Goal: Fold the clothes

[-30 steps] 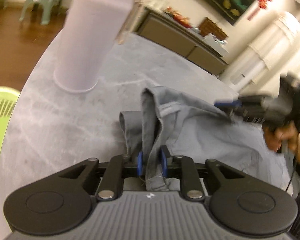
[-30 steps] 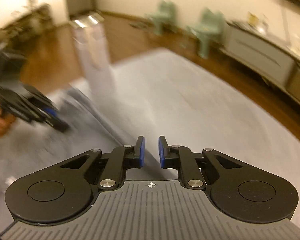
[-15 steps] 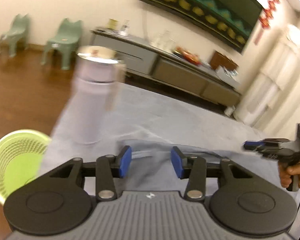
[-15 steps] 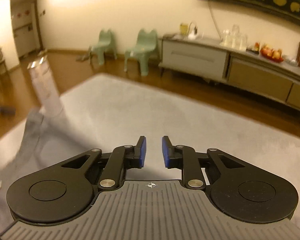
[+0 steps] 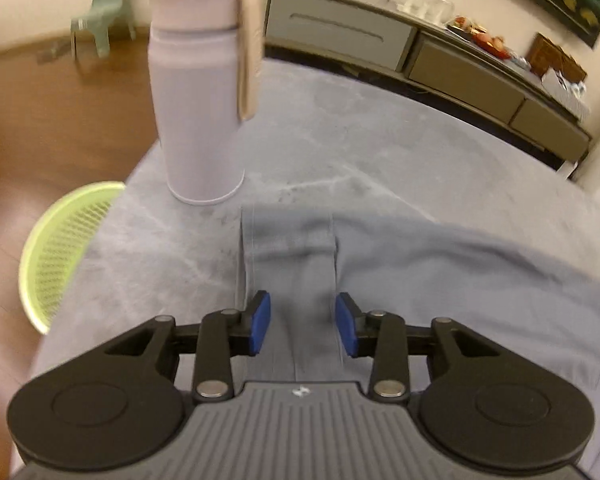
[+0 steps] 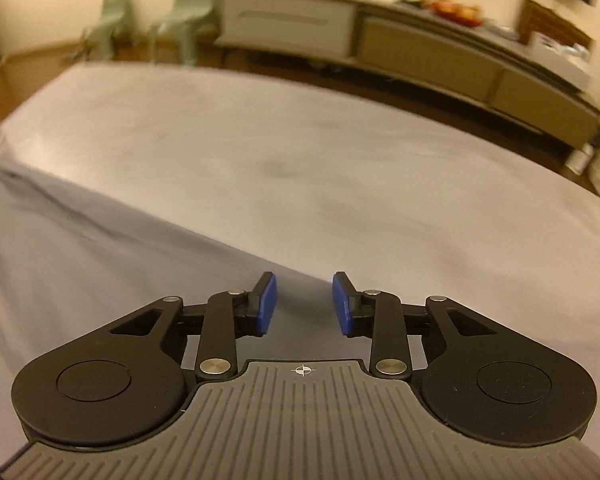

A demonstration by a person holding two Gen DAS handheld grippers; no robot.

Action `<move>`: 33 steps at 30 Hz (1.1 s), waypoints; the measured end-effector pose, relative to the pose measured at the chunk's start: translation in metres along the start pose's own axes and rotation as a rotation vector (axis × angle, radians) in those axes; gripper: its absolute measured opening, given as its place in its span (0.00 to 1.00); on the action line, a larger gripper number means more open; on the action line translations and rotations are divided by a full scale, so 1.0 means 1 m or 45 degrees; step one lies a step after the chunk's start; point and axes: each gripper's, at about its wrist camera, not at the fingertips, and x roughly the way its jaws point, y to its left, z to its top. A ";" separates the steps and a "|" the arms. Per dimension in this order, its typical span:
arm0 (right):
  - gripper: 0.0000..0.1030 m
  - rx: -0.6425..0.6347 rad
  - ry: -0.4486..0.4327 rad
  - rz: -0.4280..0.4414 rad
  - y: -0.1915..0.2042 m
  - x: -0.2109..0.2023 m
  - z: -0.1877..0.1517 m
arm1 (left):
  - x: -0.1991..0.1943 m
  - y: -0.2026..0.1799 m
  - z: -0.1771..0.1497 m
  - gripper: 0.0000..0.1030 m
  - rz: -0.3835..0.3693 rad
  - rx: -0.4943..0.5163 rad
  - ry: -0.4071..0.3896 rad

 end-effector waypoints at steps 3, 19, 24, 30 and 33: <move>0.43 0.121 -0.032 -0.072 -0.076 -0.039 -0.036 | -0.034 -0.017 -0.027 0.36 0.086 0.052 -0.059; 0.63 0.430 0.030 -0.541 -0.321 -0.129 -0.202 | -0.077 -0.138 -0.164 0.46 -0.022 0.197 0.041; 0.63 0.524 0.012 -0.620 -0.370 -0.142 -0.222 | -0.051 -0.158 -0.150 0.61 0.100 0.256 -0.012; 0.58 0.495 0.004 -0.641 -0.371 -0.152 -0.225 | -0.064 -0.153 -0.152 0.54 0.141 0.208 -0.032; 0.51 0.381 -0.079 -0.606 -0.342 -0.168 -0.214 | -0.092 -0.149 -0.170 0.55 0.057 0.218 -0.053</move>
